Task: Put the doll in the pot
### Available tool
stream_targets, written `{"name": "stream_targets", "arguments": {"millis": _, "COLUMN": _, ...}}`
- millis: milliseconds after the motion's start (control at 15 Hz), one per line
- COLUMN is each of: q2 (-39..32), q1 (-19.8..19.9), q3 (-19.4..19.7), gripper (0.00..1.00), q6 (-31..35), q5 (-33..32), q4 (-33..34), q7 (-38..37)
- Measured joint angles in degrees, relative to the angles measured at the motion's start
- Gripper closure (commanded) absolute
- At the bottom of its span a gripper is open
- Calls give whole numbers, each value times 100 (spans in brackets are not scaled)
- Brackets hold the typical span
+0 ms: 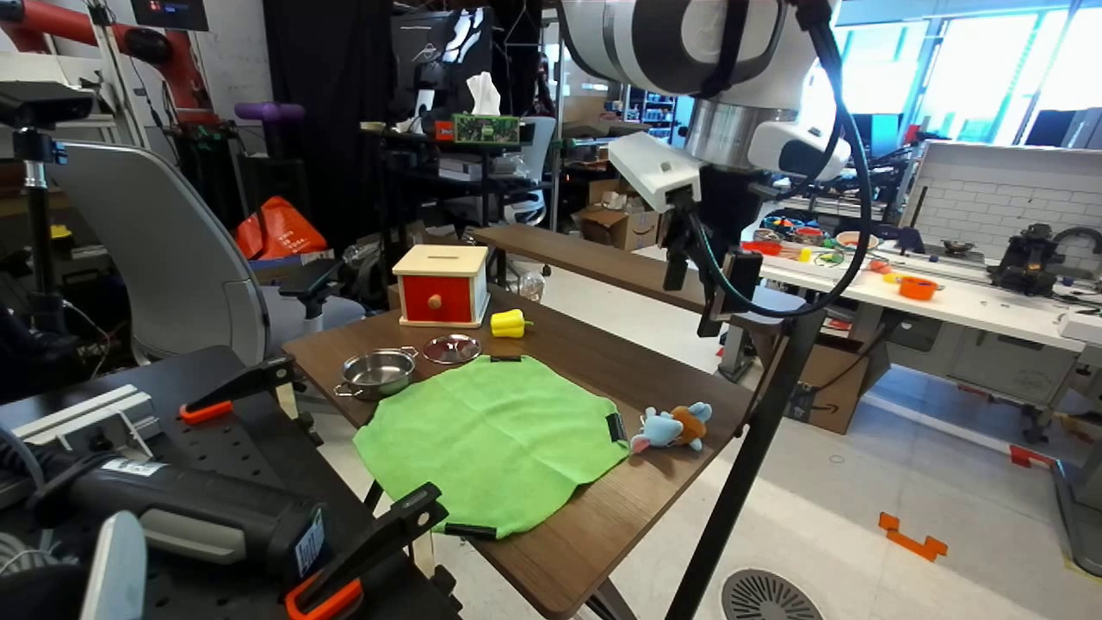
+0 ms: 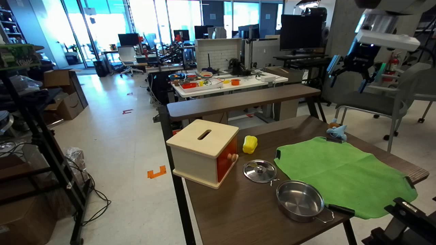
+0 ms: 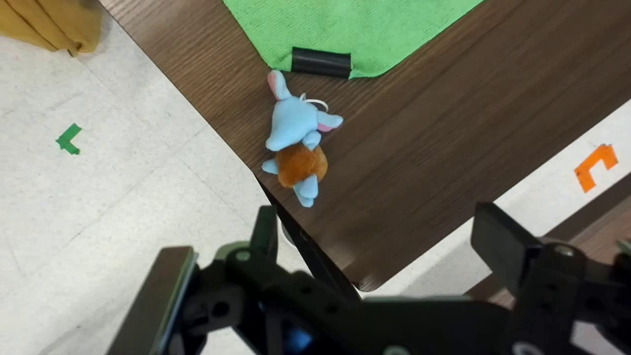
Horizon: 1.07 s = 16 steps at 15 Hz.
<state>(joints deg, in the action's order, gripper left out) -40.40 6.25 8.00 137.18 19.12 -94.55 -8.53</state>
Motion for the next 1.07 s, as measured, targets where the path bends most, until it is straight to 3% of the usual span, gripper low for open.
{"name": "stream_targets", "arguments": {"millis": 200, "q2": -306, "q1": -2, "q3": 1, "gripper": 0, "q6": -14, "q5": -187, "q4": 332, "q7": -217}}
{"name": "stream_targets", "arguments": {"millis": 667, "q2": -351, "q1": 12, "q3": -2, "gripper": 0, "q6": -34, "q5": -195, "q4": 381, "q7": -307}}
{"name": "stream_targets", "arguments": {"millis": 1067, "q2": -943, "q1": 10, "q3": -29, "gripper": 0, "q6": 130, "q5": -191, "q4": 466, "q7": -698}}
